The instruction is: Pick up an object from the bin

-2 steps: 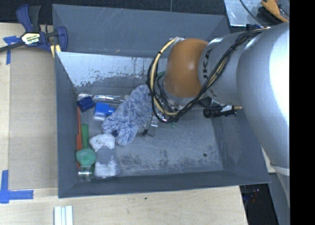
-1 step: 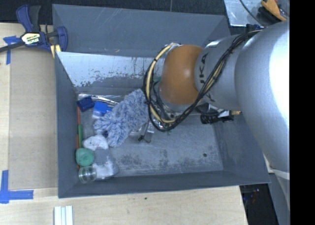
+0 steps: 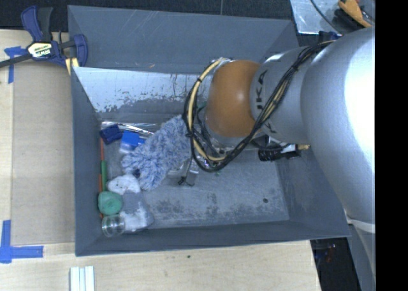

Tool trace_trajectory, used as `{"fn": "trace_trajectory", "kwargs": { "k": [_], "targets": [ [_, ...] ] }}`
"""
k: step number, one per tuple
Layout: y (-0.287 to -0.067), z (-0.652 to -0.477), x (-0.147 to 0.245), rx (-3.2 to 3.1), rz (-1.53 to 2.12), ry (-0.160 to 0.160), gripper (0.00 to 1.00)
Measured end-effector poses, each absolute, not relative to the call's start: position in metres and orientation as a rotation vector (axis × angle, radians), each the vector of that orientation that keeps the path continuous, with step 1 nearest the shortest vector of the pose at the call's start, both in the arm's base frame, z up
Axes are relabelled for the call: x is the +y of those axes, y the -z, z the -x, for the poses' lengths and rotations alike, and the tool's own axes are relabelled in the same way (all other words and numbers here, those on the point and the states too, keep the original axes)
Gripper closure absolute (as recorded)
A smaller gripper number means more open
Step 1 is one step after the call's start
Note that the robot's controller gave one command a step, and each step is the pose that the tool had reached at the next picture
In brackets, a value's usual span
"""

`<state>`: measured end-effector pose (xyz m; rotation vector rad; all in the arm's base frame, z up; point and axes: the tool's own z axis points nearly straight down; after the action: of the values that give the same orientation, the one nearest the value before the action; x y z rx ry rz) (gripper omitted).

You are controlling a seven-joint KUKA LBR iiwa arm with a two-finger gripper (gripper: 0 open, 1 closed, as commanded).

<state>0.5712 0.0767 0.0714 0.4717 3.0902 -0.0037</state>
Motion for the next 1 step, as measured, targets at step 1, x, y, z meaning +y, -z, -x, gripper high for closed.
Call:
{"fn": "trace_trajectory", "kwargs": {
  "k": [1],
  "targets": [
    [-0.0755, -0.5589, 0.1001, 3.091, -0.458, 0.003, 1.0]
  ]
}}
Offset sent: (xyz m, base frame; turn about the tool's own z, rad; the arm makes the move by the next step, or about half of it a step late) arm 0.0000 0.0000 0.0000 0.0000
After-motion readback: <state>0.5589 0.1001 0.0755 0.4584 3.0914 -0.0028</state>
